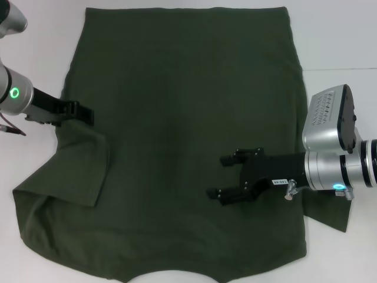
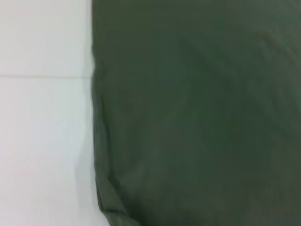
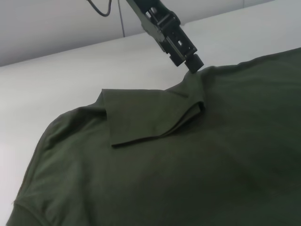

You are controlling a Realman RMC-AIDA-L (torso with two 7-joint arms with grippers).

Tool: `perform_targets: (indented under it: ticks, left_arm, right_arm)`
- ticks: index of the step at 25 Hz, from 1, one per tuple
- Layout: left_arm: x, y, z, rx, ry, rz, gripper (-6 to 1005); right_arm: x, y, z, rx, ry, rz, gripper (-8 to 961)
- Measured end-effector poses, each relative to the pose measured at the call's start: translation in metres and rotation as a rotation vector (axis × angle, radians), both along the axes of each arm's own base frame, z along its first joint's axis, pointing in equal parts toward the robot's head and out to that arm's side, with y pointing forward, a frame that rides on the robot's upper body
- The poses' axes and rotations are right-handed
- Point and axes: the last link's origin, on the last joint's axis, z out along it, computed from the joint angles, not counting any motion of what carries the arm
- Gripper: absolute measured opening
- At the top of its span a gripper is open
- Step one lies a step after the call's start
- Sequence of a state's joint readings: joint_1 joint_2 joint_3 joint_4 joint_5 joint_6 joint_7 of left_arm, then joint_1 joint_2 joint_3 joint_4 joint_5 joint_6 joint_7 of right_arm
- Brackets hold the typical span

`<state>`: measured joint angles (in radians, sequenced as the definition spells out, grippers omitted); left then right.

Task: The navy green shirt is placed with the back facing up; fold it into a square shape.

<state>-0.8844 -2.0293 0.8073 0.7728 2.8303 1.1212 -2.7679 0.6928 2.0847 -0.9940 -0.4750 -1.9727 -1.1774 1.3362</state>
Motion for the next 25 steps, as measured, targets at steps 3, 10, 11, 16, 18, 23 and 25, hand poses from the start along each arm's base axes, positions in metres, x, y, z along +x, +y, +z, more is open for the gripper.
perform_targets:
  ticks: [3, 10, 11, 16, 18, 23, 25]
  left_arm:
    - [0.003, 0.002, -0.001, -0.001, 0.013, -0.028, 791]
    - [0.008, 0.005, -0.006, -0.022, 0.037, -0.084, 791]
    - [0.008, 0.005, -0.005, -0.035, 0.054, -0.112, 791]
    - [0.012, 0.009, 0.001, -0.101, 0.191, -0.304, 791]
    - [0.015, 0.010, 0.005, -0.140, 0.260, -0.387, 790]
    - [0.020, 0.009, 0.011, -0.289, 0.443, -0.594, 789]
    - [0.022, 0.011, 0.013, -0.334, 0.502, -0.649, 789]
  right_arm:
    - [0.000, 0.001, 0.000, 0.001, -0.001, -0.002, 895]
    - [0.000, 0.003, 0.000, 0.010, -0.003, -0.017, 894]
    - [0.000, 0.003, 0.000, 0.010, -0.002, -0.019, 894]
    - [-0.001, 0.003, 0.000, 0.010, 0.001, -0.025, 894]
    - [-0.001, 0.003, 0.000, 0.011, 0.004, -0.030, 893]
    - [0.000, 0.003, 0.001, 0.014, 0.018, -0.053, 893]
    - [0.000, 0.003, 0.001, 0.016, 0.026, -0.067, 893]
